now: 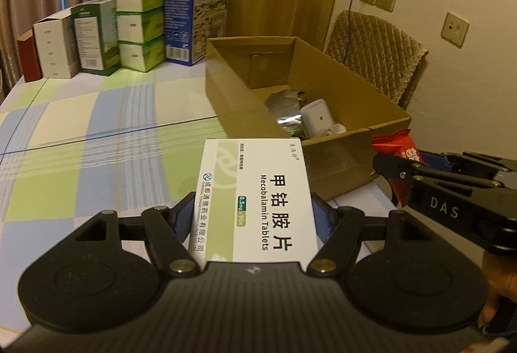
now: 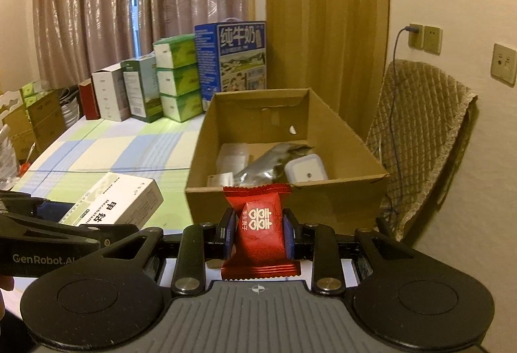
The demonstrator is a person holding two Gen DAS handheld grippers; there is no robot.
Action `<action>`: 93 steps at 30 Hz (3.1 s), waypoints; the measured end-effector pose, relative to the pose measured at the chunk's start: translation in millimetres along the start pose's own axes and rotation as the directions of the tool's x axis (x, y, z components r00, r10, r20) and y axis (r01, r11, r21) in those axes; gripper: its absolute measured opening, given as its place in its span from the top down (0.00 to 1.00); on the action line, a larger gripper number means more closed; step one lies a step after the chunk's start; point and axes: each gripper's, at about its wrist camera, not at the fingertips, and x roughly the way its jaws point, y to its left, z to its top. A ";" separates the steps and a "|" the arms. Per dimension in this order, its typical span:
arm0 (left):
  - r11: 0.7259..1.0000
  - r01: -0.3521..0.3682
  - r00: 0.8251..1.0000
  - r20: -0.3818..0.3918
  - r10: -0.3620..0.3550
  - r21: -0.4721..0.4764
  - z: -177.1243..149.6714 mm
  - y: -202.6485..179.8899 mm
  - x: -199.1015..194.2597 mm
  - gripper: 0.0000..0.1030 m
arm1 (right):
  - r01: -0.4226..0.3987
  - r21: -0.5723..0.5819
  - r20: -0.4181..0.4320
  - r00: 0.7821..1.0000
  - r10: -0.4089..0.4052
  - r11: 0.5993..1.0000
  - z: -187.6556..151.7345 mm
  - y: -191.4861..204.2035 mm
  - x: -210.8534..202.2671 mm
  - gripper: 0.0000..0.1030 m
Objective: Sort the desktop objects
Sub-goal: 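Lift the tablet box and red candy and carry both over the cardboard box, then open both tools to drop the tablet box and red candy into the box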
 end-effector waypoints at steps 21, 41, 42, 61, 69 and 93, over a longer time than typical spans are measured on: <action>0.998 0.057 0.998 0.028 -0.058 0.040 26.6 -37.3 9.7 0.35 | 0.044 0.025 0.032 0.998 -0.045 0.999 20.7 -35.7 -5.1 0.74; 0.997 0.076 0.996 0.051 -0.077 0.011 89.1 -46.3 65.6 0.35 | 0.018 0.056 0.038 0.999 -0.020 0.998 85.5 -82.9 44.1 0.74; 0.997 0.076 0.996 0.050 -0.077 0.012 92.3 -46.5 70.0 0.35 | 0.017 0.052 0.037 0.999 -0.019 0.999 88.1 -84.3 47.7 0.74; 0.998 0.041 0.999 -0.006 -0.041 -0.037 141.3 -37.7 152.4 0.35 | -0.009 0.044 -0.028 1.000 0.011 0.999 122.4 -102.6 129.8 0.74; 0.997 0.047 0.999 -0.019 -0.049 -0.054 149.3 -33.5 170.9 0.33 | -0.004 0.041 -0.034 0.999 0.006 0.999 125.5 -103.7 143.2 0.74; 0.997 -0.038 0.998 0.050 0.041 -0.066 134.2 11.9 125.0 0.13 | -0.077 0.123 -0.046 0.995 0.084 0.989 133.6 -92.4 143.6 0.42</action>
